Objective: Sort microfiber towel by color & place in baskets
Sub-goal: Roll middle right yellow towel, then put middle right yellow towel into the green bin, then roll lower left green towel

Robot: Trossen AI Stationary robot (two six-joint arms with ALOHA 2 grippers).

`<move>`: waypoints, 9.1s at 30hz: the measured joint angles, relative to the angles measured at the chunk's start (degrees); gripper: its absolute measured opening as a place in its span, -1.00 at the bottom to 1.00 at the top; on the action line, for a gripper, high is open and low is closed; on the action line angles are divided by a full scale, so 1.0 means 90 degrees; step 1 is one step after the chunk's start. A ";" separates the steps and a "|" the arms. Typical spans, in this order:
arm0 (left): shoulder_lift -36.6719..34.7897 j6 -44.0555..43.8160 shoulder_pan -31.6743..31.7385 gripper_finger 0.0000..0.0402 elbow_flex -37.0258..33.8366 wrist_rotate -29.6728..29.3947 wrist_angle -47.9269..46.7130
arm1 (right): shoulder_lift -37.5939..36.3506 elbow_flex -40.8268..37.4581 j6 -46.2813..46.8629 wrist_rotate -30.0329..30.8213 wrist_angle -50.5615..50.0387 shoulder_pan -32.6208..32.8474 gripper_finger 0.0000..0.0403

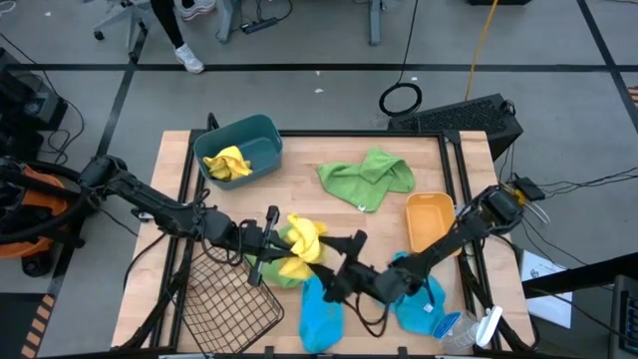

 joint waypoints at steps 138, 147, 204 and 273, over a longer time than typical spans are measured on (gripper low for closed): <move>-0.0007 0.3648 -0.0462 0.89 -0.0274 -0.6091 -0.0141 | -0.0014 0.1151 0.6056 -0.5164 -0.1854 -0.2840 -0.96; -0.0007 0.3899 -0.0674 0.05 -0.0274 -0.6006 -0.0189 | -0.0015 0.1151 0.6046 -0.5225 -0.1927 -0.2684 -0.95; -0.0673 0.1834 0.7445 -0.72 -0.0265 0.0417 -0.5568 | -0.0206 0.1144 0.6536 -0.3667 -0.4757 -0.2220 0.05; -0.2327 -0.1332 0.0360 0.67 -0.0549 -0.1700 -0.5835 | 0.1863 0.1149 0.7010 -0.4717 -0.3357 -0.1484 0.53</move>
